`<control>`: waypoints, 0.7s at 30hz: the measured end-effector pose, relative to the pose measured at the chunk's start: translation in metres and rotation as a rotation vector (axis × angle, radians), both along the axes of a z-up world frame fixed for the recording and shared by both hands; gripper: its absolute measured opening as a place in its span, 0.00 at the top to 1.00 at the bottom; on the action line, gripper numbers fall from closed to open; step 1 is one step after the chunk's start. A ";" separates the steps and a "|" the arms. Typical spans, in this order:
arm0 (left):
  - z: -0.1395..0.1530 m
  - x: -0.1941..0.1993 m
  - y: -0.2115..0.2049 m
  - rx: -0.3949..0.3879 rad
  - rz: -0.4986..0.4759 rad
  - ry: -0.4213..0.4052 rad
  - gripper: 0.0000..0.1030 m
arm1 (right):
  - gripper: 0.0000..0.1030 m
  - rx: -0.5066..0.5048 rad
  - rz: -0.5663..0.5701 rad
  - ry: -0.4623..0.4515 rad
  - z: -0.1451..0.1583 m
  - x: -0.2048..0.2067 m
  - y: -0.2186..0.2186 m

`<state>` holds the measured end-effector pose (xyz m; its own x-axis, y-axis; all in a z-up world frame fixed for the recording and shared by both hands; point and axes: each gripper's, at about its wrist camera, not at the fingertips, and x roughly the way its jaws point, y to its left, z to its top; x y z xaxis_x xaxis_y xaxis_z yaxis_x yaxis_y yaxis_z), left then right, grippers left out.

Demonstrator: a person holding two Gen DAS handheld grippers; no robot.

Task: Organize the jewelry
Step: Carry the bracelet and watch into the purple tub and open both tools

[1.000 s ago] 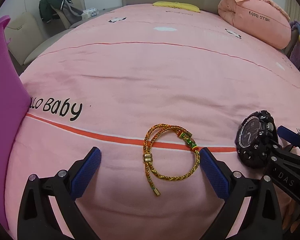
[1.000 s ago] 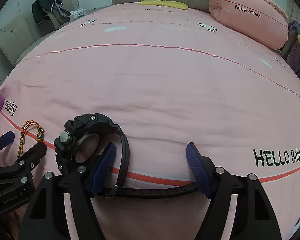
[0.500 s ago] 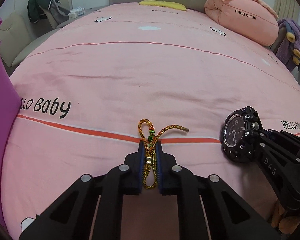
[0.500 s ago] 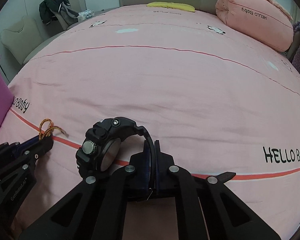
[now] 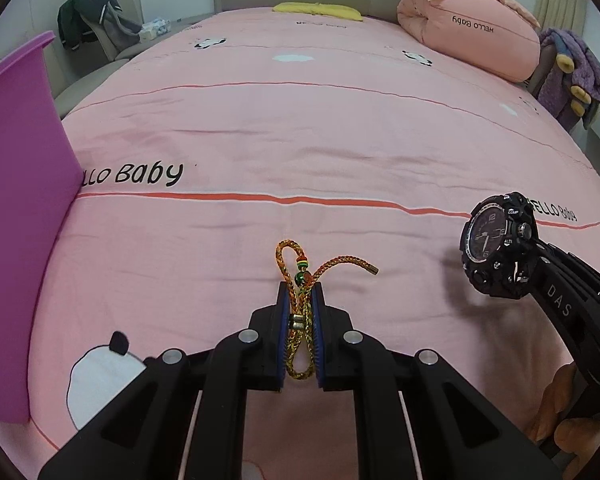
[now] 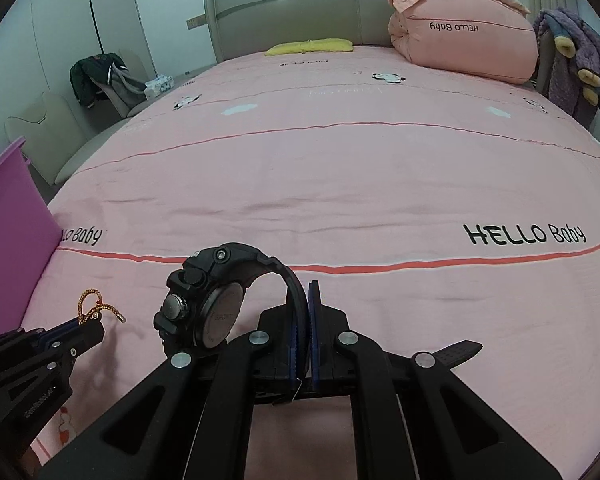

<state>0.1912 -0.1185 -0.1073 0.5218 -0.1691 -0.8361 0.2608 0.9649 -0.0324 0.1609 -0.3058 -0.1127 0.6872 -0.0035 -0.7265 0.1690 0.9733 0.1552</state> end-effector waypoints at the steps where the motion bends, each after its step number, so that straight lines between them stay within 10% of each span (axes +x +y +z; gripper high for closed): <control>1: 0.004 -0.005 0.003 0.001 0.001 -0.004 0.90 | 0.95 0.006 -0.003 -0.016 0.005 -0.008 0.002; 21: 0.116 -0.088 0.081 -0.054 0.006 -0.176 0.90 | 0.95 0.026 0.085 -0.176 0.118 -0.109 0.081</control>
<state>0.1035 -0.0374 0.0085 0.6605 -0.2076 -0.7215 0.2613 0.9645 -0.0383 0.0518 -0.2253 0.0057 0.8007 0.0768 -0.5941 0.0547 0.9782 0.2002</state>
